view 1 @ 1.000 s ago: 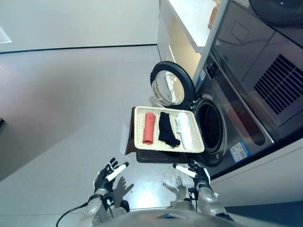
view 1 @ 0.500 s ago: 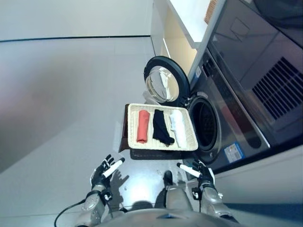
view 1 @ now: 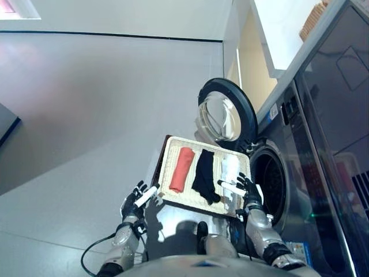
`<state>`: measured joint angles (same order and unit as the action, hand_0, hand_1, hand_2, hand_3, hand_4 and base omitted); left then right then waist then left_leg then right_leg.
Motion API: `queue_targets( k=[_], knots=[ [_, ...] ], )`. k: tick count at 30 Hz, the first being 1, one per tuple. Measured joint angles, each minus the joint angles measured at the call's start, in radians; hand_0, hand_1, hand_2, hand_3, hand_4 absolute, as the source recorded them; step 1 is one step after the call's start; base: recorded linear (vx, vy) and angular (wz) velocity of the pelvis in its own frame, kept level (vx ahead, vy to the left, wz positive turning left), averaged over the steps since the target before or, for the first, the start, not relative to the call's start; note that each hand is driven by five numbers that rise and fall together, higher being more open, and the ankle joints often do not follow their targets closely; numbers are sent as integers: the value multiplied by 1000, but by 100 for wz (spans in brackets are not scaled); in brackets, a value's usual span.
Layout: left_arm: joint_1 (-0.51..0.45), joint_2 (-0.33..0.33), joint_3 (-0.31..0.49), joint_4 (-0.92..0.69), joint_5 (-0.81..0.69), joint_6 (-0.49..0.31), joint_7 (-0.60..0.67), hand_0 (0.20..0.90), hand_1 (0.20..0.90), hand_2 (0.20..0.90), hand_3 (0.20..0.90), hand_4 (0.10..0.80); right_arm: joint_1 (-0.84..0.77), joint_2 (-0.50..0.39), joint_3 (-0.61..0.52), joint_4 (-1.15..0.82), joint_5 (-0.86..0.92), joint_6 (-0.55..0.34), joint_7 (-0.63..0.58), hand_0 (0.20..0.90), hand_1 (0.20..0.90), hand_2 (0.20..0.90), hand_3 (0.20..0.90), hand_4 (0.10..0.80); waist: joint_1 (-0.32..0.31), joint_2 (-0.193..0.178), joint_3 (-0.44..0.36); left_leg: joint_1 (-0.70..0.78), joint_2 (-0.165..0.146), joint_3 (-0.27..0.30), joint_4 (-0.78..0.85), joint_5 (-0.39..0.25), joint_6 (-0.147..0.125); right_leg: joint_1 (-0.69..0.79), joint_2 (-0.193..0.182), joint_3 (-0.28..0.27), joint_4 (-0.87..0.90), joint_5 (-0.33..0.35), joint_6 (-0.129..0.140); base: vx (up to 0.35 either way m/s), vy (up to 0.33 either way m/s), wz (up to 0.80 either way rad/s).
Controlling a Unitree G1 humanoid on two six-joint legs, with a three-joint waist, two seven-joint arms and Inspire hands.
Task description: Pick up the clothes and place them into the washing machine
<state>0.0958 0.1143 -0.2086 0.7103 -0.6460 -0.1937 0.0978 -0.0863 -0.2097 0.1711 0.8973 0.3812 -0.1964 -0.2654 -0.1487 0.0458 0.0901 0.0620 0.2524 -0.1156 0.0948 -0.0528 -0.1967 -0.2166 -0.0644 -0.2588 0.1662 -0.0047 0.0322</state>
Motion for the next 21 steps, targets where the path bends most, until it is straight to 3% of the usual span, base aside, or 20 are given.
queue_targets(
  k=[4,7,8,9,10,12,14,17,19,21],
  knots=[
    [3,1,-6,3,0,1,12,900,900,900,900,800,20,17,-4,28,19,2,-3,900,900,900,900,800,6,-17,7,-54,0,-3,148,46,-14,39,13,2,0,-31,-29,168,-195,9],
    [-7,-2,-17,1,0,1,11,900,900,900,900,800,31,17,-4,31,30,1,-22,900,900,900,900,800,34,-42,22,-92,-4,7,244,129,-4,91,25,3,-38,-36,-57,136,-62,-6],
    [-10,-2,-25,1,0,0,11,900,900,900,900,800,27,15,-5,32,31,1,-24,900,900,900,900,800,46,-48,26,-109,-7,13,286,142,6,97,27,7,-39,-34,-80,180,6,0],
    [-24,-2,-37,8,0,2,11,900,900,900,900,800,25,15,-5,34,37,0,-31,900,900,900,900,800,53,-55,33,-153,-6,26,325,103,0,107,34,37,-67,-42,-90,155,28,3],
    [-36,-3,-41,6,0,1,12,900,900,900,900,800,22,18,-6,34,38,0,-42,900,900,900,900,800,59,-78,46,-169,-23,51,298,85,11,115,29,67,-74,-37,-96,150,67,16],
    [-51,-3,-41,4,0,-3,14,900,900,900,900,800,4,17,-8,34,38,0,-45,900,900,900,900,800,99,-107,79,-198,-50,96,184,78,23,140,25,100,-108,-8,-88,264,102,-42],
    [-24,-3,-39,9,-2,0,24,900,900,900,900,800,-10,21,-3,35,36,-2,-43,900,900,900,900,800,139,-94,102,-192,-46,104,-3,95,19,194,70,165,-170,6,-100,399,159,-95],
    [-8,-3,-37,20,-2,0,24,900,900,900,900,800,-12,11,-6,46,34,-1,-44,900,900,900,900,800,171,-55,127,-226,-53,102,-155,157,6,251,105,203,-213,8,-103,307,122,-75],
    [-5,-3,-29,42,-4,0,26,900,900,900,900,800,-6,14,-5,73,25,-1,-42,900,900,900,900,800,193,-45,131,-246,-62,118,-161,188,17,289,102,228,-238,11,-90,218,155,-80],
    [8,-5,-28,46,-17,0,29,900,900,900,900,800,24,13,-5,79,21,0,-41,900,900,900,900,800,191,-20,123,-248,-62,122,-112,195,26,326,100,257,-249,-6,-51,137,157,-59]
  ],
)
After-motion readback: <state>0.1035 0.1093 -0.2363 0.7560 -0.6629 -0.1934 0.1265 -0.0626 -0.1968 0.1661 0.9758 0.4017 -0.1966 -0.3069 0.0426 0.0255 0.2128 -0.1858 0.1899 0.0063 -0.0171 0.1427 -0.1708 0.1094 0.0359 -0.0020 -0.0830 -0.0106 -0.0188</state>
